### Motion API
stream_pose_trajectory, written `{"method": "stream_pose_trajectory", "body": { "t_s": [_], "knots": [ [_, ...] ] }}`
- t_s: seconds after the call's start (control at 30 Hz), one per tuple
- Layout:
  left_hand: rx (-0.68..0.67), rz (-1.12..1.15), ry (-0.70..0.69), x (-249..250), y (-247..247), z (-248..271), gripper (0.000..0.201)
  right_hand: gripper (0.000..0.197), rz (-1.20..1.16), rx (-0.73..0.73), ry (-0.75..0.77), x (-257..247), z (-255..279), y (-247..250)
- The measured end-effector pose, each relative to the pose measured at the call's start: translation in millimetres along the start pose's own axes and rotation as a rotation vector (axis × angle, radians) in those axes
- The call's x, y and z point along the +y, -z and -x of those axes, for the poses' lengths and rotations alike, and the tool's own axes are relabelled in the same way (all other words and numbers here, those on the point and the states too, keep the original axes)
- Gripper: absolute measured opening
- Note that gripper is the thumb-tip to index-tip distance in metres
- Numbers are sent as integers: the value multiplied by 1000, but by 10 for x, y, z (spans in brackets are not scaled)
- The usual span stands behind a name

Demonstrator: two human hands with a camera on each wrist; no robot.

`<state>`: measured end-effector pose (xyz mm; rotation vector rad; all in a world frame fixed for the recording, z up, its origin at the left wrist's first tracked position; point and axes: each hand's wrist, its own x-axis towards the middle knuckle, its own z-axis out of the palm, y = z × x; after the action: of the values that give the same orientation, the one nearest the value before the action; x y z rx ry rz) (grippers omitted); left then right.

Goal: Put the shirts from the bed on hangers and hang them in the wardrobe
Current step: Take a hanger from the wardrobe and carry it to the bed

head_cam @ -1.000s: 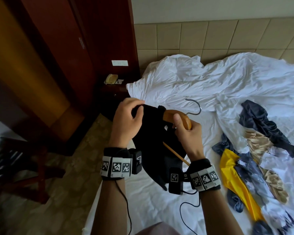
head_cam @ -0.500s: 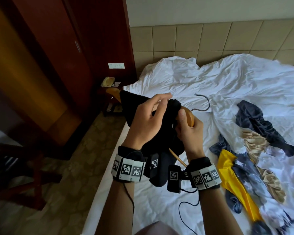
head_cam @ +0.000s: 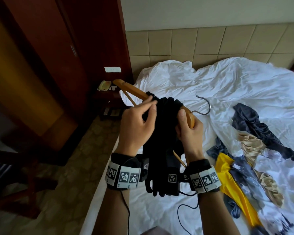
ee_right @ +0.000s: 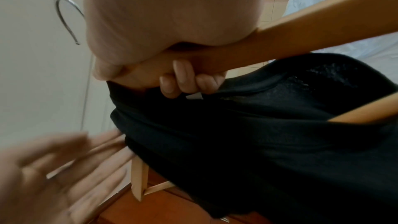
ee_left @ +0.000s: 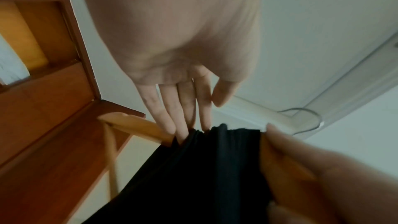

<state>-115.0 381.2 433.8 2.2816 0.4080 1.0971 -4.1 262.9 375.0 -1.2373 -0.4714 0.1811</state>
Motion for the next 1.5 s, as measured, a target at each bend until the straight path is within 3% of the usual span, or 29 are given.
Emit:
{"method": "stream_pose_trajectory", "body": {
  "t_s": [0.1, 0.17, 0.23, 0.3, 0.43, 0.53, 0.6, 0.73, 0.83, 0.93, 1.07, 1.23, 1.3, 1.37, 1.5],
  "knots": [
    [-28, 20, -33, 70, -48, -12, 27, 48, -16, -28, -38, 10, -3, -4],
    [-12, -35, -39, 28, -37, -26, 30, 59, -36, -40, -55, 22, -20, 37],
    [85, -193, -14, -106, 4, -50, 34, 67, -29, -61, -49, 30, -41, 100],
    [154, -381, 17, -248, 93, -90, 38, 63, -29, -99, -53, 36, -66, 153],
    [132, -628, 31, -362, 196, -125, 47, 80, -14, -204, -28, 17, -86, 208],
    [78, -726, 68, -245, 104, -105, 66, 80, -17, -262, -3, -31, -69, 140],
    [3, -712, 44, -112, -2, -101, 80, 84, 1, -297, 13, -26, -47, 66],
    [-153, -624, 35, 40, -116, -84, 89, 68, 65, -318, -59, -19, -36, 5],
    [-68, -564, 67, -63, -109, -54, 80, 79, 66, -457, -57, -11, -73, 85],
    [46, -497, 165, -189, -53, -29, 72, 58, 69, -595, -136, -52, -92, 164],
    [136, -439, 239, -276, 73, -30, 63, 42, 154, -662, -154, -27, -101, 215],
    [54, -376, 251, -164, 147, 0, 61, 43, 96, -626, -87, 114, -55, 108],
    [-7, -344, 219, -50, 115, 10, 66, 33, 87, -700, -85, 162, -10, 10],
    [0, -370, 155, 22, 67, 16, 65, 24, 100, -751, -75, 204, 66, -115],
    [72, -460, 89, -43, 65, -14, 51, 20, 60, -699, -57, 266, 136, -245]
  ]
}}
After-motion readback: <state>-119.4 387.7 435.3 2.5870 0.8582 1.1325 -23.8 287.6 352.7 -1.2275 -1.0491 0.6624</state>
